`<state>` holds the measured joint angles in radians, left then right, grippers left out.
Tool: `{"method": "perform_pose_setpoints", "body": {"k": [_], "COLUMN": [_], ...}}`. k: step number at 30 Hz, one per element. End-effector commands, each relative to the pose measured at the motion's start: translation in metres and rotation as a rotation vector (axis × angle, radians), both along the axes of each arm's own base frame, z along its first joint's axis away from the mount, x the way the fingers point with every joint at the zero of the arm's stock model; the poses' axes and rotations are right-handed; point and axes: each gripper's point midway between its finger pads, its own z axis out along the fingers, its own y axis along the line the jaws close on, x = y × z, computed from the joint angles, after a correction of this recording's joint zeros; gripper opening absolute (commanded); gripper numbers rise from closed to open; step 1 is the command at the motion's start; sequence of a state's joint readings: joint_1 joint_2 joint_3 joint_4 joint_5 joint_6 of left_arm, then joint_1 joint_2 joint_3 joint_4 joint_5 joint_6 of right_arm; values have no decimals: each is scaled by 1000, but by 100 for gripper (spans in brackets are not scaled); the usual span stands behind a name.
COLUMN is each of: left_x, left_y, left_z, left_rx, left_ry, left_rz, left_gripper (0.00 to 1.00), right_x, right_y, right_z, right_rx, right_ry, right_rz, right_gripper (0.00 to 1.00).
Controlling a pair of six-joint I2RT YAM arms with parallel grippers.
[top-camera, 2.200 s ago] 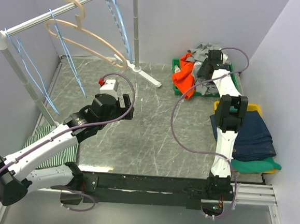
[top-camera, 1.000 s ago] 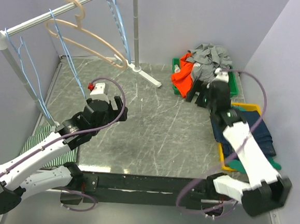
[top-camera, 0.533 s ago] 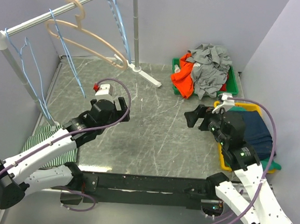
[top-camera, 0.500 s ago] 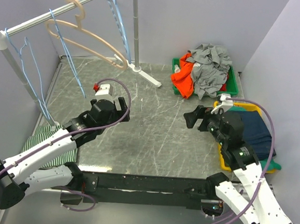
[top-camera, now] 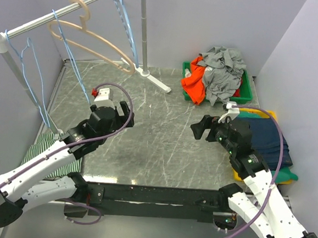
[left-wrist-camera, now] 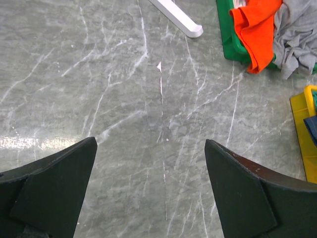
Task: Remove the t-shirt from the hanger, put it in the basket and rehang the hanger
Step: Reset both arms
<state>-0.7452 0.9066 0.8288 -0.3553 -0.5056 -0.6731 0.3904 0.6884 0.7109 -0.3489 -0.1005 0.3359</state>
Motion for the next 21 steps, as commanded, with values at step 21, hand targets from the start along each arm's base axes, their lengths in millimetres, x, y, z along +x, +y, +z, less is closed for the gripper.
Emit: {"method": "perform_pose_setpoints", "body": {"k": [21], "left_x": [-2], "left_y": [-2], "left_z": [29], "left_rx": [-29], "left_ry": [-80], "left_rz": [-36], "left_gripper": [96], "right_x": [9], "right_y": [0], "right_z": [9], "right_rx": [-25], "right_ry": [-52], "right_rz": [-2], "right_gripper": [100]}}
